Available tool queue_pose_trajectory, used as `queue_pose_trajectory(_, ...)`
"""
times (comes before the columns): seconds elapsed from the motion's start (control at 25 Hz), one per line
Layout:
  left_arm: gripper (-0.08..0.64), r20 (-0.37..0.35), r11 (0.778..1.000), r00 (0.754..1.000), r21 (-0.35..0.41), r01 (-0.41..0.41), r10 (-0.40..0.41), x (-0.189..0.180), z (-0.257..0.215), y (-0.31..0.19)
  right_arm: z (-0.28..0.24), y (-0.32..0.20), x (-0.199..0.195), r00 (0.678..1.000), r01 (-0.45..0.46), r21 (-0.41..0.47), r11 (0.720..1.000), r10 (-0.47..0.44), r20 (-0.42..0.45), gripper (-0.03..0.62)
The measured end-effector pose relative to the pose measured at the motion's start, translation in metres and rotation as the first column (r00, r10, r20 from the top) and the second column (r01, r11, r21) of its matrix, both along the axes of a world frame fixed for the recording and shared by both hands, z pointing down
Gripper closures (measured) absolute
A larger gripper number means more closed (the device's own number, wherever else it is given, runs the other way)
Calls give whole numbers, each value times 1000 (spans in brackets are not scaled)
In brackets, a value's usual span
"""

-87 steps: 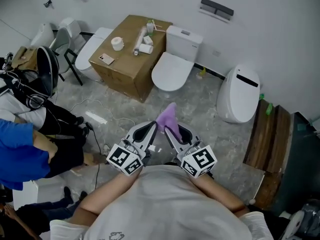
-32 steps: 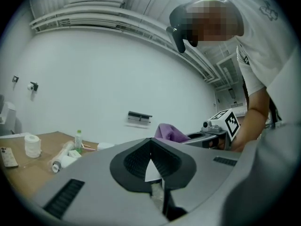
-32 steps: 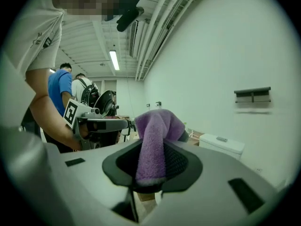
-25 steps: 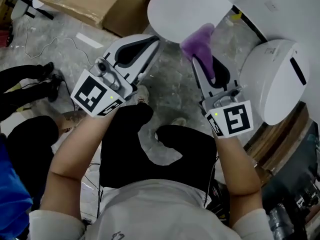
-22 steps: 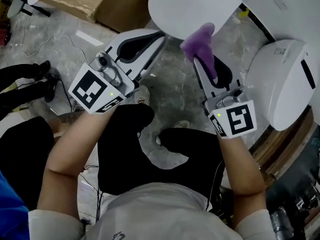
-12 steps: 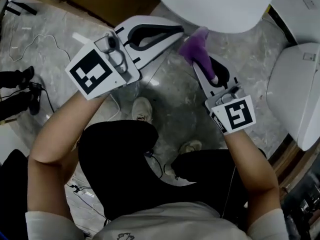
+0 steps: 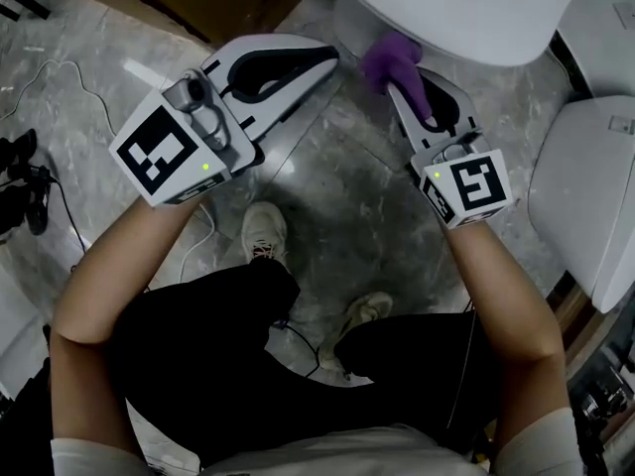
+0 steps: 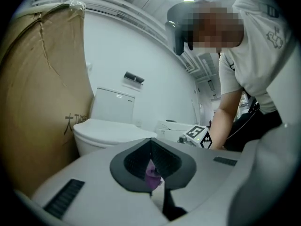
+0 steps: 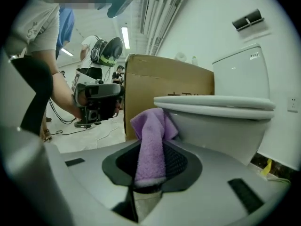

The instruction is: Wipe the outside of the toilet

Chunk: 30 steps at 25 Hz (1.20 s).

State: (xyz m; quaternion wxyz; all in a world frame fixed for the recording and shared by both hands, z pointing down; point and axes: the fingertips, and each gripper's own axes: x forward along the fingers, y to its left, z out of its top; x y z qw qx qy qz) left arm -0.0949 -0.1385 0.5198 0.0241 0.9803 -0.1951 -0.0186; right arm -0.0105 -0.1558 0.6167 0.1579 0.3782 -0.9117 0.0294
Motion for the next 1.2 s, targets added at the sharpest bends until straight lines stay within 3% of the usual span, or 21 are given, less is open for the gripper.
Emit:
queue_pose_trajectory(0.2,554,-9,1000,1000,5,23,-23,-5,-5,-10,3,-29,8,999,-45,24,999,46,-5,494)
queue_pose_trajectory(0.4,554,-11,999,999,-15,43,-44,-3,-7,-15,23,-38,7,999,-31,8,999,31,19,494)
queue_pose_trajectory(0.72,554,18,998,998,-6,62,-62,1,-5,-22,130,-70,18,1000,-21,-88,996,19,-19,494)
queue_pose_trajectory(0.96,554,23,992,994,-52,112,-111,-16,5,-19,208,-79,25,996,-94,-173,980,92,-22,494)
queue_pose_trajectory(1.2,554,25,992,992,-37,122,-121,-15,2,-20,230,-86,30,994,-101,-196,975,93,-52,494)
